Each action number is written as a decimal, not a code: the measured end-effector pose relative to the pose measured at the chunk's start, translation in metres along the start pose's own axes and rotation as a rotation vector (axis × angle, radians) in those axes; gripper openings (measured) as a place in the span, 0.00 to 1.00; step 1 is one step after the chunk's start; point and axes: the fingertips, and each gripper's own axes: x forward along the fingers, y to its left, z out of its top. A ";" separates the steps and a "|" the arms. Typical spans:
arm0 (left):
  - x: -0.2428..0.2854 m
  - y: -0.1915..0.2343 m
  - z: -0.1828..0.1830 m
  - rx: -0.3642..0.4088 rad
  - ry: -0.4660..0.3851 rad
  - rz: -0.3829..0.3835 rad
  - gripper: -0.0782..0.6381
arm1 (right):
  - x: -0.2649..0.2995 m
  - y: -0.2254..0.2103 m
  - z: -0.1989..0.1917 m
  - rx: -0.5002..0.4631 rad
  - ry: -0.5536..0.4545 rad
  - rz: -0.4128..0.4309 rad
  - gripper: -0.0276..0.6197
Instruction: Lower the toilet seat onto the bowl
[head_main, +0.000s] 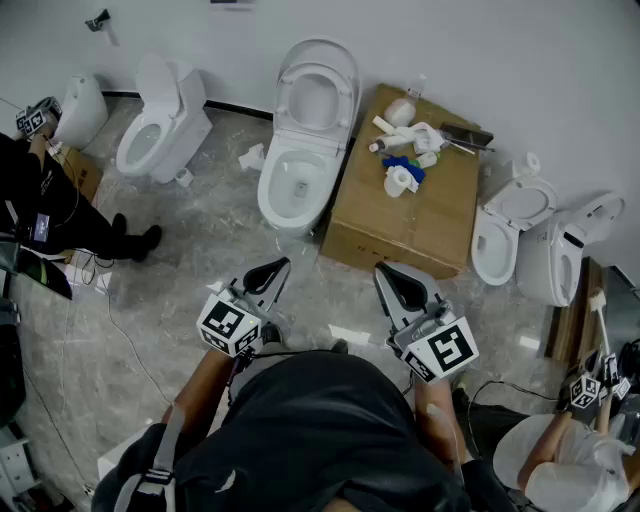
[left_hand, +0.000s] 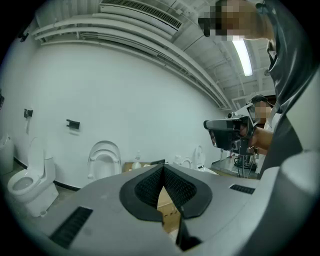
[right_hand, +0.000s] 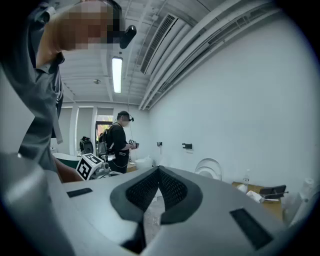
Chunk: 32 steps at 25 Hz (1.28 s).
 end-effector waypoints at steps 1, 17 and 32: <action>0.004 -0.011 -0.001 -0.006 -0.004 0.000 0.12 | -0.009 -0.003 -0.003 -0.008 0.007 0.011 0.05; 0.034 -0.074 -0.009 0.002 -0.002 -0.018 0.12 | -0.077 -0.035 -0.021 0.040 -0.022 0.017 0.05; -0.022 0.175 -0.076 0.251 0.188 0.137 0.12 | -0.018 0.012 -0.014 0.068 0.016 -0.060 0.05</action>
